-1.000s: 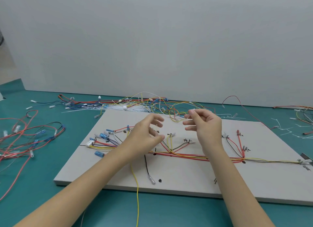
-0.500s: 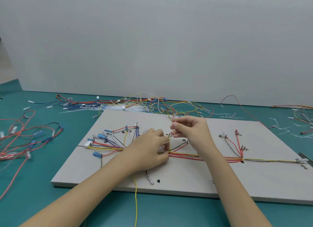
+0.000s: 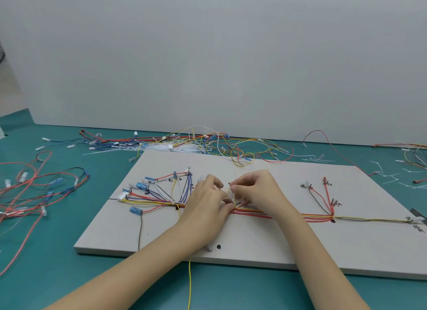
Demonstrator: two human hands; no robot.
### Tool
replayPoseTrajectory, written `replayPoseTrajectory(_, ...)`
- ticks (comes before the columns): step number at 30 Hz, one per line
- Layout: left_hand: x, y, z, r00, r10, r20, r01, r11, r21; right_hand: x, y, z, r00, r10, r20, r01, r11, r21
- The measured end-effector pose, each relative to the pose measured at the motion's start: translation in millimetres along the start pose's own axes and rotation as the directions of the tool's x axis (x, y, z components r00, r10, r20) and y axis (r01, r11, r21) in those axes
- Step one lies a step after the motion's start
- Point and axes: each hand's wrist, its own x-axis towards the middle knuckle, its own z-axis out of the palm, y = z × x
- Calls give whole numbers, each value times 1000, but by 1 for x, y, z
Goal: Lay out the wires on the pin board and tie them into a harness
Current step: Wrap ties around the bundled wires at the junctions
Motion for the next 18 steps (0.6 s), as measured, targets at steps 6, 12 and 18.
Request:
replayPoseTrajectory(6, 5, 1, 2, 978, -205, 29, 207, 958, -199, 0, -6, -6, 998, -56, -31, 56, 998, 12)
replayPoseTrajectory(12, 7, 2, 0, 960, -273, 64, 280, 938, -203, -4, -15, -9, 983, -176, -47, 178, 983, 50)
replayPoseTrajectory(18, 12, 5, -3, 944, -314, 105, 328, 926, -186, -2, -10, -4, 985, -174, 11, 174, 983, -62)
